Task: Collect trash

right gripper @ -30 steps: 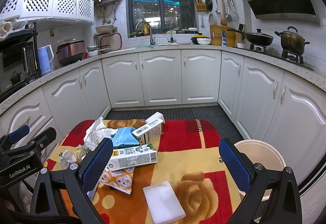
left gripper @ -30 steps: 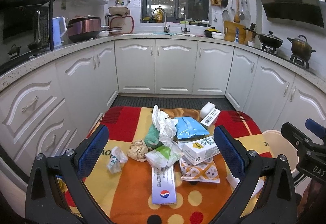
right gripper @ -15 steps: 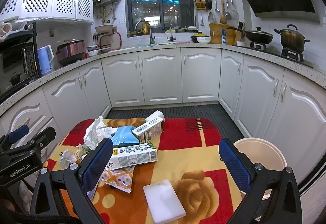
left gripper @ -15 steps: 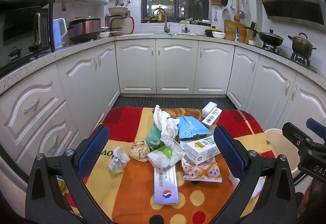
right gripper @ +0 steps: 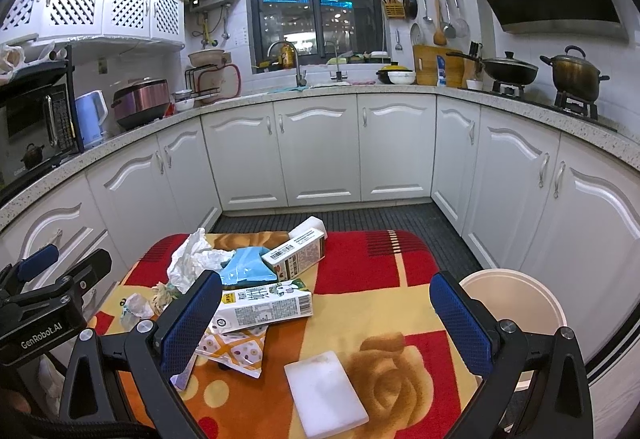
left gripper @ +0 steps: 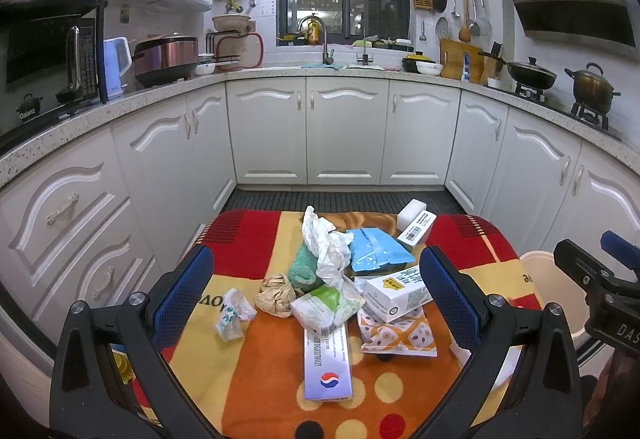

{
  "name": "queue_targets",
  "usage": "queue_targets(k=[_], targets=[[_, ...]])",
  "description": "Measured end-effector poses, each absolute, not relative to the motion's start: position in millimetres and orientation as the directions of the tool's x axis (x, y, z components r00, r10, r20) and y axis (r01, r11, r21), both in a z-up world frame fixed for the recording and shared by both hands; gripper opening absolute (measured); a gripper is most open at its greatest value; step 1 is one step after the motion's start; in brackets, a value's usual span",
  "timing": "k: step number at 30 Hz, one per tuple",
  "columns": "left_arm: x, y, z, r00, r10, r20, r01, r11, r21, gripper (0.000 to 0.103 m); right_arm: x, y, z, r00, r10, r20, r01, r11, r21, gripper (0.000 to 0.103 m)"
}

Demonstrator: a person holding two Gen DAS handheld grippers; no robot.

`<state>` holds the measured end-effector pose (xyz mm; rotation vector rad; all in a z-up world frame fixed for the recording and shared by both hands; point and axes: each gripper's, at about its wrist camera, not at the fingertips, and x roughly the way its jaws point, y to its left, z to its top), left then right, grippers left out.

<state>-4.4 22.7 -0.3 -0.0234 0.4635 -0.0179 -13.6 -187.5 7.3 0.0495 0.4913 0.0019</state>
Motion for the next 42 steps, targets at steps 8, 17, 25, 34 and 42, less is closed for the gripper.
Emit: queue_targets(k=[8, 17, 25, 34, 42], targets=[[-5, 24, -1, 0.893, -0.022, -0.449, 0.011, 1.0, -0.028, 0.102, -13, -186, 6, 0.881, 0.016, -0.474, 0.009, 0.999, 0.049, 0.103], [-4, 26, -4, 0.89, -0.021, -0.455, 0.01, 1.0, -0.026, 0.102, -14, -185, 5, 0.878, 0.02, -0.478, 0.005, 0.999, 0.05, 0.103], [-4, 27, -4, 0.888, -0.019, -0.459, 0.007, 1.0, -0.028, 0.102, -15, -185, 5, 0.875, 0.021, -0.483, 0.001, 0.999, 0.046, 0.103], [-1, 30, -6, 0.882, -0.021, -0.47, 0.005, 0.999, -0.035, 0.102, -9, -184, 5, 0.868, 0.025, -0.497, -0.008, 0.999, 0.037, 0.103], [-1, 35, -9, 0.88, -0.031, -0.474, 0.015, 0.999, -0.038, 0.102, -4, -186, 1, 0.853, 0.031, -0.521, -0.019, 0.999, 0.027, 0.103]])
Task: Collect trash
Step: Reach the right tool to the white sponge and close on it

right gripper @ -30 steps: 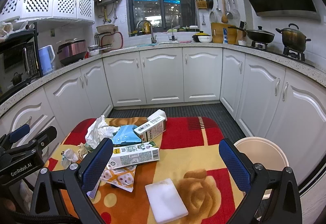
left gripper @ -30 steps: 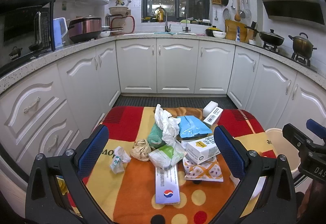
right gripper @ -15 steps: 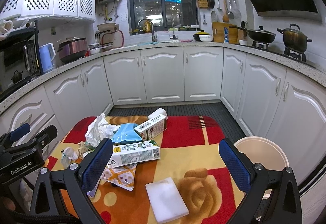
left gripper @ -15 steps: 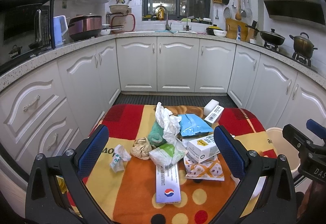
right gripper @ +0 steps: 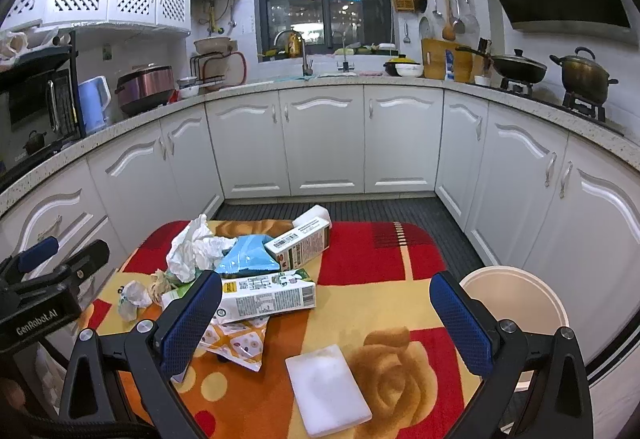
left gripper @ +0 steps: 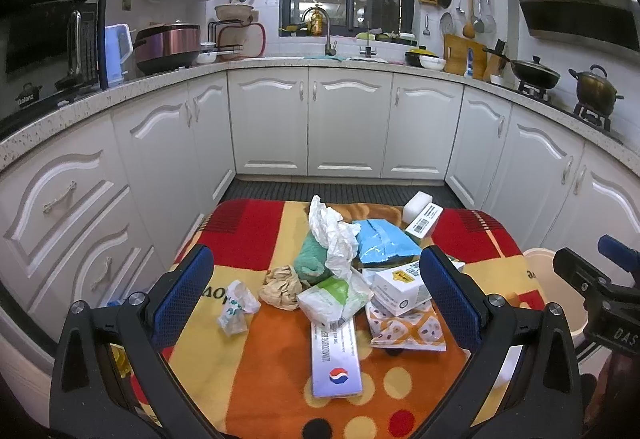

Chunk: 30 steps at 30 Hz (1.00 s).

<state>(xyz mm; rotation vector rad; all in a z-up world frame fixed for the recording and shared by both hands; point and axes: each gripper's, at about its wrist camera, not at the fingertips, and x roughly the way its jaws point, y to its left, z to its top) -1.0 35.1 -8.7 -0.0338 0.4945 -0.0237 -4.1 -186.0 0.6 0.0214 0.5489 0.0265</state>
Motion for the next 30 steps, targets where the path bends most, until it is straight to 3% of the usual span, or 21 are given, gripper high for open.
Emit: queue_targets(k=[7, 14, 30], targets=[[-3, 54, -36, 0.825, -0.032, -0.565, 0.058, 0.998, 0.028, 0.102, 0, -196, -17, 0.807, 0.048, -0.589, -0.074, 0.997, -0.02, 0.103], [10, 71, -73, 0.731, -0.103, -0.675, 0.078, 0.995, -0.068, 0.102, 8, -209, -56, 0.716, 0.103, -0.69, -0.112, 0.993, 0.032, 0.103], [107, 101, -112, 0.645, -0.128, -0.753, 0.046, 0.991, -0.129, 0.101, 26, -210, -89, 0.633, 0.163, -0.757, -0.16, 0.984, 0.078, 0.103]])
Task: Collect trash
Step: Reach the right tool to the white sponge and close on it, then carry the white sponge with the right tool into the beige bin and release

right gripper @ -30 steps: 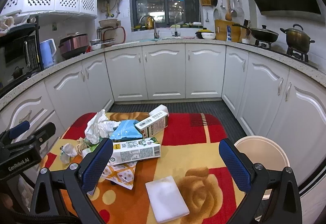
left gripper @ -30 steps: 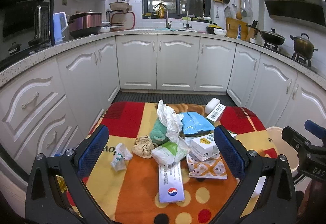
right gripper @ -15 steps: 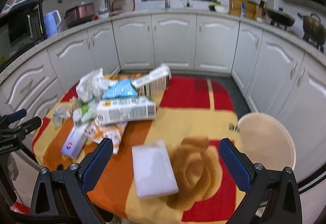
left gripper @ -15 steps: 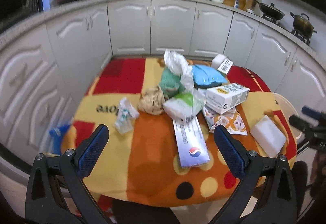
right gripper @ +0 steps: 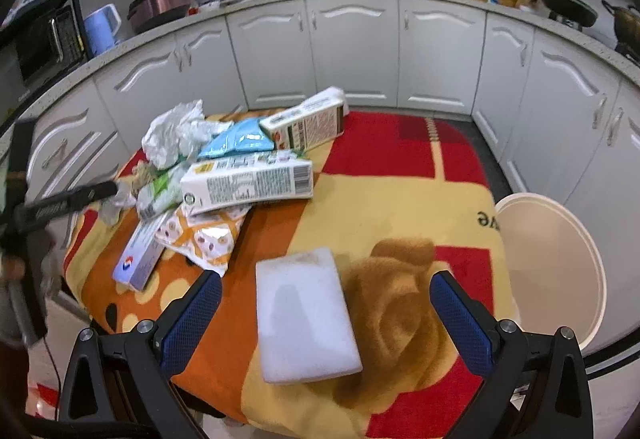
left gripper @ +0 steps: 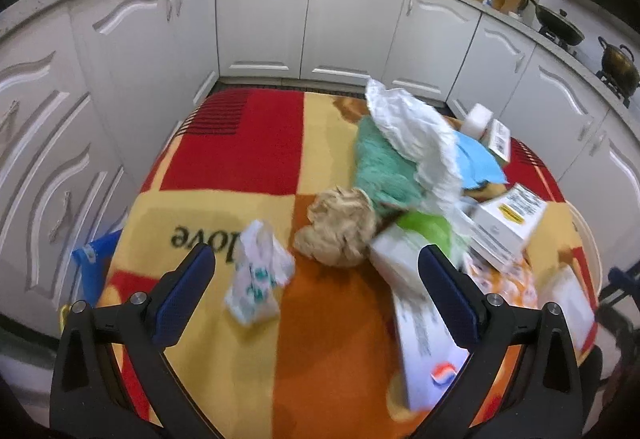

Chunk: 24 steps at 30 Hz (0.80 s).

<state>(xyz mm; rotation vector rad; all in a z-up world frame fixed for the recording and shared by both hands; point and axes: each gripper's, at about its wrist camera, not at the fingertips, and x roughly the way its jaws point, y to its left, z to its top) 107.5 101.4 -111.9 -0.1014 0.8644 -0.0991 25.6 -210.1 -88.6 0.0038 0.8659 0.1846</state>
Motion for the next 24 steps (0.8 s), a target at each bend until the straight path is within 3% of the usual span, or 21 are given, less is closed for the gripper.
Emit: queue_targets(k=[3, 9, 10, 12, 13, 15, 18, 24], targets=[[121, 102, -120, 0.631, -0.136, -0.764, 0.064, 0.99, -0.123, 0.1, 26, -209, -98, 0.61, 0.177, -0.772, -0.176, 0.981, 0.086, 0.103], [142, 99, -132, 0.594, -0.162, -0.788, 0.114, 0.987, -0.117, 0.07, 38, -198, -122, 0.565, 0.176, -0.806, -0.198, 0.977, 0.074, 0.103], [143, 97, -133, 0.588, -0.168, -0.791, 0.125, 0.985, -0.117, 0.061, 42, -197, -126, 0.559, 0.171, -0.812, -0.196, 0.978, 0.072, 0.099], [143, 96, -133, 0.581, -0.196, -0.79, 0.157, 0.979, -0.128, 0.047, 48, -195, -133, 0.535, 0.191, -0.823, -0.2, 0.975, 0.096, 0.081], [143, 95, -132, 0.58, -0.211, -0.787, 0.173, 0.976, -0.135, 0.037, 50, -195, -136, 0.523, 0.204, -0.827, -0.204, 0.973, 0.111, 0.063], [140, 95, -130, 0.58, -0.221, -0.784, 0.188, 0.973, -0.135, 0.027, 50, -195, -138, 0.529, 0.211, -0.822, -0.207, 0.972, 0.116, 0.058], [133, 101, -123, 0.569, -0.225, -0.791, 0.174, 0.973, -0.151, 0.02, 47, -195, -132, 0.542, 0.234, -0.808, -0.222, 0.966, 0.131, 0.057], [106, 119, -81, 0.604, -0.256, -0.755, 0.173, 0.966, -0.19, 0.018, 35, -201, -101, 0.606, 0.294, -0.739, -0.244, 0.953, 0.18, 0.057]])
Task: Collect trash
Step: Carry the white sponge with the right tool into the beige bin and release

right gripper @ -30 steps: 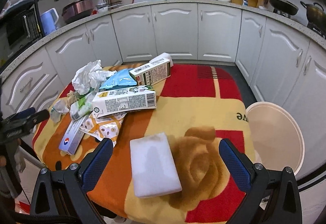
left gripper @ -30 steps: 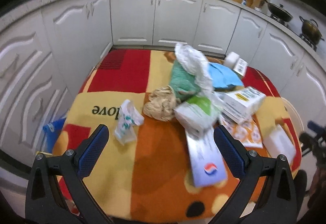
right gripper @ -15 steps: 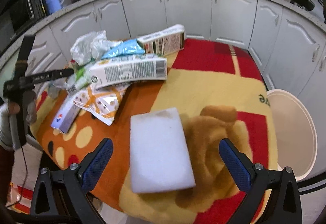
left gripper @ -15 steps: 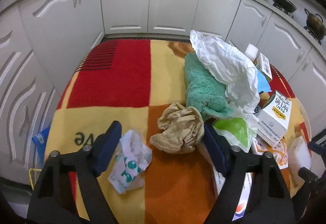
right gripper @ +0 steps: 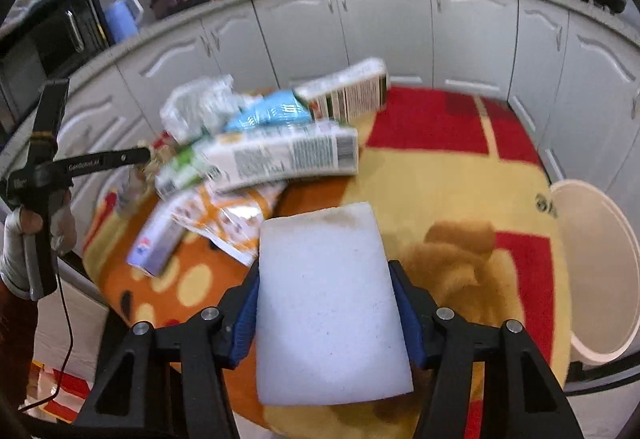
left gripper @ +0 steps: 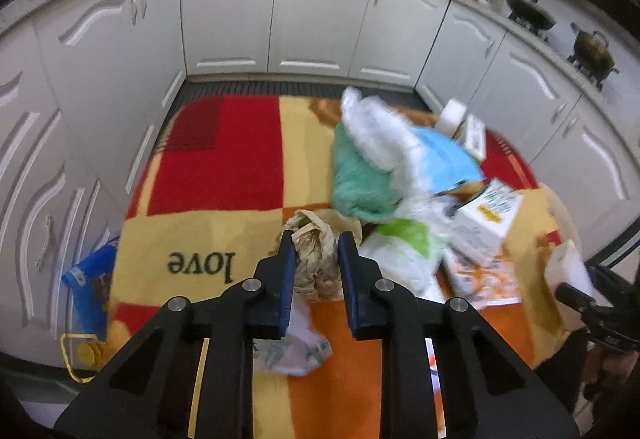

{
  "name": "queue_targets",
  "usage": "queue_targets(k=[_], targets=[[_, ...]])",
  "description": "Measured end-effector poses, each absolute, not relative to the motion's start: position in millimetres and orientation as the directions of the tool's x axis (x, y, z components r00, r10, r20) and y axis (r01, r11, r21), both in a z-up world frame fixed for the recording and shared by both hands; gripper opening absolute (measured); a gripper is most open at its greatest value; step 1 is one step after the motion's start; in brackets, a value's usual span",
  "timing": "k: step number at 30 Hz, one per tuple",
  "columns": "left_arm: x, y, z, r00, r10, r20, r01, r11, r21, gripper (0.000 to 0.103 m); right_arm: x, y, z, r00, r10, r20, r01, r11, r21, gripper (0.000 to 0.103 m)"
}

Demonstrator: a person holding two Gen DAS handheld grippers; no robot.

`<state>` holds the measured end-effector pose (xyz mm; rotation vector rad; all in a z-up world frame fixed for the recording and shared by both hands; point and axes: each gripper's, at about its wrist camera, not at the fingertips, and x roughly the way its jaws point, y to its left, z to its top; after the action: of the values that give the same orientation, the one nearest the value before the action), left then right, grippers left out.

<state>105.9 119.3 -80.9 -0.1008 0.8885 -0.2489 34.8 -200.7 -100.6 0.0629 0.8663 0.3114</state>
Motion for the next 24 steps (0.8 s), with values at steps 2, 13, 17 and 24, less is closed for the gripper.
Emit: queue_targets(k=[2, 13, 17, 24], targets=[[98, 118, -68, 0.618, -0.262, -0.741, 0.179, 0.965, -0.192, 0.018, 32, -201, -92, 0.621, 0.302, -0.723, -0.247, 0.951, 0.185, 0.057], [61, 49, -10, 0.645, -0.384, -0.66, 0.34, 0.918, -0.201, 0.018, 13, -239, -65, 0.703, 0.235, -0.672, -0.165, 0.972, 0.167, 0.057], [56, -1, -6, 0.6, -0.452, -0.66, 0.433, 0.877, -0.206, 0.018, 9, -273, -64, 0.719, 0.167, -0.674, -0.078, 0.984, 0.16, 0.057], [64, -98, -16, 0.503, -0.541, -0.674, 0.548, 0.803, -0.236, 0.018, 3, -339, -71, 0.719, 0.017, -0.695, 0.09, 0.989, 0.118, 0.057]])
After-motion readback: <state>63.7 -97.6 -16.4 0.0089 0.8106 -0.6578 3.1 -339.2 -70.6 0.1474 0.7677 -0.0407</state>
